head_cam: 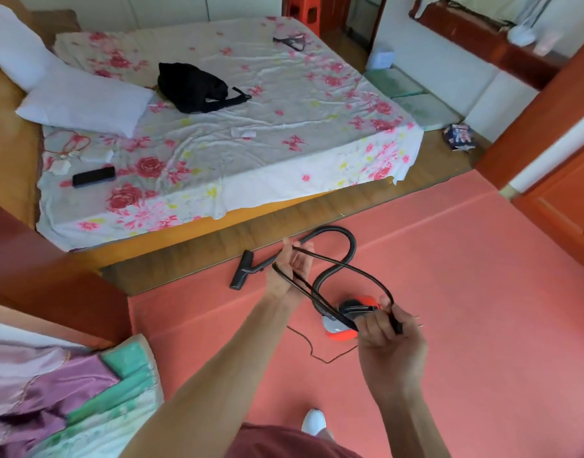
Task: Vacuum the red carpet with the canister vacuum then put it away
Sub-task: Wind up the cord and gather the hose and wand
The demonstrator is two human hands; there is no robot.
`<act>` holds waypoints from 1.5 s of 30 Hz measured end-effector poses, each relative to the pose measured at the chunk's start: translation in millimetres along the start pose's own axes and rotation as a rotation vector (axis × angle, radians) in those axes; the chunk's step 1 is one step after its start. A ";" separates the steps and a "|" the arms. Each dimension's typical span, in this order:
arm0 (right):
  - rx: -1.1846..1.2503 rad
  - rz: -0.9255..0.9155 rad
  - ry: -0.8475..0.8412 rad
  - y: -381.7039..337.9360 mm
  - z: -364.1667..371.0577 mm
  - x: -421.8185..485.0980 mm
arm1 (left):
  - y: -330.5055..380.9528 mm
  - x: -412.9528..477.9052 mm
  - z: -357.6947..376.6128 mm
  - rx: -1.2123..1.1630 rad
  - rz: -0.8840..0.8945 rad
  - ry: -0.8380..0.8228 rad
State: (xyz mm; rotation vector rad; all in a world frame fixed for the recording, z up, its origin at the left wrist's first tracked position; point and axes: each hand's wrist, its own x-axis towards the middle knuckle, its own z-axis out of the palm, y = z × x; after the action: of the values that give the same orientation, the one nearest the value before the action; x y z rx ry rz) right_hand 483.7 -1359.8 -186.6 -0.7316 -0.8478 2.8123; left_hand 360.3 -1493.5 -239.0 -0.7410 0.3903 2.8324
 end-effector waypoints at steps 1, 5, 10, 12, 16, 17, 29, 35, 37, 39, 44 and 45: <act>0.047 -0.005 0.037 -0.9 -3.0 5.6 | 1.2 -3.0 2.1 0.096 0.014 0.008; 0.174 0.069 0.241 -0.1 -31.4 36.0 | 8.1 -27.2 19.4 0.719 0.096 -0.086; 0.268 0.440 0.397 20.3 -52.0 61.8 | 40.3 -55.9 36.5 1.489 0.132 -0.507; 0.297 0.536 0.379 29.4 -47.1 65.1 | 51.2 -63.6 41.6 1.673 0.117 -0.634; 0.308 0.572 0.349 45.9 -39.9 83.3 | 69.0 -65.1 44.5 1.835 0.021 -0.805; 0.346 0.553 0.365 46.9 -39.7 90.1 | 73.5 -64.2 44.1 1.861 0.012 -0.834; 0.249 0.299 0.280 26.7 -16.1 118.7 | 100.0 -57.3 21.0 1.913 0.094 -0.781; -0.122 0.111 0.448 13.8 3.1 105.9 | 86.3 -41.3 -12.2 1.448 0.118 -0.372; -0.265 0.010 0.539 5.7 12.8 93.8 | 72.3 -30.5 -27.9 1.192 0.026 -0.241; -0.399 -0.075 0.558 -0.6 18.9 80.1 | 52.8 -20.8 -35.9 0.975 -0.039 -0.086; -0.761 -0.250 0.568 -3.5 24.1 34.8 | -9.0 -4.3 -38.0 0.571 -0.263 0.171; -0.835 -0.279 0.559 -5.7 24.9 25.4 | -21.3 -2.7 -39.9 0.540 -0.294 0.190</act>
State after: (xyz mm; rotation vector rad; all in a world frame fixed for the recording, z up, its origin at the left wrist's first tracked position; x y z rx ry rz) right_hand 449.3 -1361.2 -176.0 -1.2697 -1.8062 1.7817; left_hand 385.8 -1485.5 -275.5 -0.8581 0.9399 2.2349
